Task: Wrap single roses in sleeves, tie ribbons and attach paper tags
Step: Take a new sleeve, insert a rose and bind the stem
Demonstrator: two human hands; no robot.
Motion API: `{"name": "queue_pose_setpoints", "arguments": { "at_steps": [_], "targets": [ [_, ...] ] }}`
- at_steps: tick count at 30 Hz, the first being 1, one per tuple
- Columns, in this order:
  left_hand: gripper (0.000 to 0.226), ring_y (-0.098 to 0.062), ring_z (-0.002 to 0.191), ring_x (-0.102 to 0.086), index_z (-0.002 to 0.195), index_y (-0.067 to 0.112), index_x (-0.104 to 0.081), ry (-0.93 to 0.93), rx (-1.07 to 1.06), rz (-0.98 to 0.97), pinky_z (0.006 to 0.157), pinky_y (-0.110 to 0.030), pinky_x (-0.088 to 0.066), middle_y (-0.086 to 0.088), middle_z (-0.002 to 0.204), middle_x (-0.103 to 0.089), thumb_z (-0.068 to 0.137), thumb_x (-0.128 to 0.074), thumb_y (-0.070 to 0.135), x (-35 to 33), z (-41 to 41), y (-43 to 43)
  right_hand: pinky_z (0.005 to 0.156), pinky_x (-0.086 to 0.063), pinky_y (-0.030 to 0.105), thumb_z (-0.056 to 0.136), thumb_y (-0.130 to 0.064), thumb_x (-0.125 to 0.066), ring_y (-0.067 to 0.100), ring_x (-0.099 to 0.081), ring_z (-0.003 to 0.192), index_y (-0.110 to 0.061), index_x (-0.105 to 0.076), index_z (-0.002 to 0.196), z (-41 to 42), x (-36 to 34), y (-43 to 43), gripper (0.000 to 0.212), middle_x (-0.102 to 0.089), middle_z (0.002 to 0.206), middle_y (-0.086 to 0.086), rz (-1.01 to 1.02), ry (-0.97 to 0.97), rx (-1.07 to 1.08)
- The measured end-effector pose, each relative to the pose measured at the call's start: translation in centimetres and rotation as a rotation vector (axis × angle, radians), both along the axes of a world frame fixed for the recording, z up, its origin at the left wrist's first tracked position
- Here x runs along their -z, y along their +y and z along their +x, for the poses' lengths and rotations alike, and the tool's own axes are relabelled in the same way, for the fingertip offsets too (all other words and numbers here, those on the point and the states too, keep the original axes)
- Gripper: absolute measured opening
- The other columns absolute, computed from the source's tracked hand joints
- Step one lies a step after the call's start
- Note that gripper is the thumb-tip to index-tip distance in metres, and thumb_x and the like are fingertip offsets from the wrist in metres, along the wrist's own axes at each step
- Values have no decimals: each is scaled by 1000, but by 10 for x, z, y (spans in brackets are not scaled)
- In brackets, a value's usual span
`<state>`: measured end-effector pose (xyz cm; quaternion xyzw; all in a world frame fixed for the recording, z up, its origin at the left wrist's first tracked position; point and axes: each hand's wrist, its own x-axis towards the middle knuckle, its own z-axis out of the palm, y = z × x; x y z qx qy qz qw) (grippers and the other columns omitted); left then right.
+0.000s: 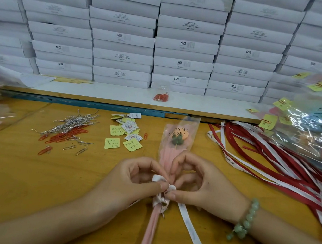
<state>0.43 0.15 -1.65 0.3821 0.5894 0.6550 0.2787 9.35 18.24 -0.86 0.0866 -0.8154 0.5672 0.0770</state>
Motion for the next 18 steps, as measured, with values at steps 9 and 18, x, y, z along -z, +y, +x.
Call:
{"name": "queue_pose_setpoints", "arguments": {
  "at_steps": [9, 18],
  "targets": [
    [7, -19, 89, -71, 82, 13, -77, 284, -9, 50, 75, -27, -58, -6, 92, -74, 75, -77, 11, -4, 3, -1, 56, -40, 11, 82, 5, -60, 0, -53, 61, -13, -52, 90, 4, 0, -6, 21, -58, 70, -12, 194, 67, 27],
    [10, -19, 90, -70, 79, 14, -77, 431, -17, 1, 75, -24, -57, 0, 96, -71, 74, -79, 6, -5, -6, -5, 60, -48, 19, 88, 1, -61, 7, -59, 64, -11, -54, 88, 1, 2, -3, 14, -64, 76, 5, 74, -17, -26]
  ]
}}
